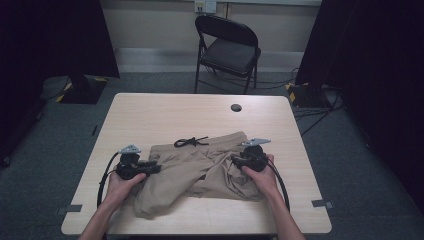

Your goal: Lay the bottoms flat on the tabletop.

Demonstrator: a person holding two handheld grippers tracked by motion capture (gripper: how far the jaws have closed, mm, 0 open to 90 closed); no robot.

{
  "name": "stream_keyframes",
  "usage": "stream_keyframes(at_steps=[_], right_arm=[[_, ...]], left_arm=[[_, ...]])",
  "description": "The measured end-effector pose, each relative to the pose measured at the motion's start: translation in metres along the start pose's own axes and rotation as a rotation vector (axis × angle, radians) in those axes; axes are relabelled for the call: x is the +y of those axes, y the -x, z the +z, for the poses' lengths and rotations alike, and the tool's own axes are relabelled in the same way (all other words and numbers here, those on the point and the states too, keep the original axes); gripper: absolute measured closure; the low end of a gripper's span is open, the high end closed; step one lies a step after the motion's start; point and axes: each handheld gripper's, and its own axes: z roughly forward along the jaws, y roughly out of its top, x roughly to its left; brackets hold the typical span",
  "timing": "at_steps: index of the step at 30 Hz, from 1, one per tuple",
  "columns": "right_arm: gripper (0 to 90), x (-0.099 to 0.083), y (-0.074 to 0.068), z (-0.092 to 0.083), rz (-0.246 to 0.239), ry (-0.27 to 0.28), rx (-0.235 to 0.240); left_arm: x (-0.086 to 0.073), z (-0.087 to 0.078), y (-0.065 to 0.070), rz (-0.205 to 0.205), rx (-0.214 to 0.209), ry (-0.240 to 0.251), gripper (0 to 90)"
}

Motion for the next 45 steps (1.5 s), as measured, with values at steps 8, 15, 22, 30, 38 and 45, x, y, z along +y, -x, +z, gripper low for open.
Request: stream_keyframes(at_steps=[8,15,22,30,38,45], right_arm=[[53.3,-0.026,-0.017,-0.023,-0.041,-0.032,0.010],[53.3,-0.051,-0.032,-0.047,-0.045,-0.028,0.019],[46.6,-0.059,-0.032,-0.064,-0.020,-0.016,0.070],[46.9,-0.025,0.002,-0.074,0.055,0.109,-0.004],[39.1,-0.035,0.024,-0.053,0.107,0.050,-0.069],[39.3,-0.045,0.025,-0.045,0.120,0.016,-0.060]], left_arm=[[-0.011,-0.004,-0.003,0.002,0.013,0.016,58.0],[-0.011,-0.003,0.006,0.026,-0.023,-0.007,52.8],[-0.023,-0.020,0.021,0.076,-0.070,-0.042,55.3],[0.010,-0.026,0.005,-0.003,-0.061,0.091,52.1],[0.004,-0.005,-0.008,-0.070,-0.040,0.042,43.1],[0.002,0.009,-0.004,-0.057,-0.039,0.014,44.8]])
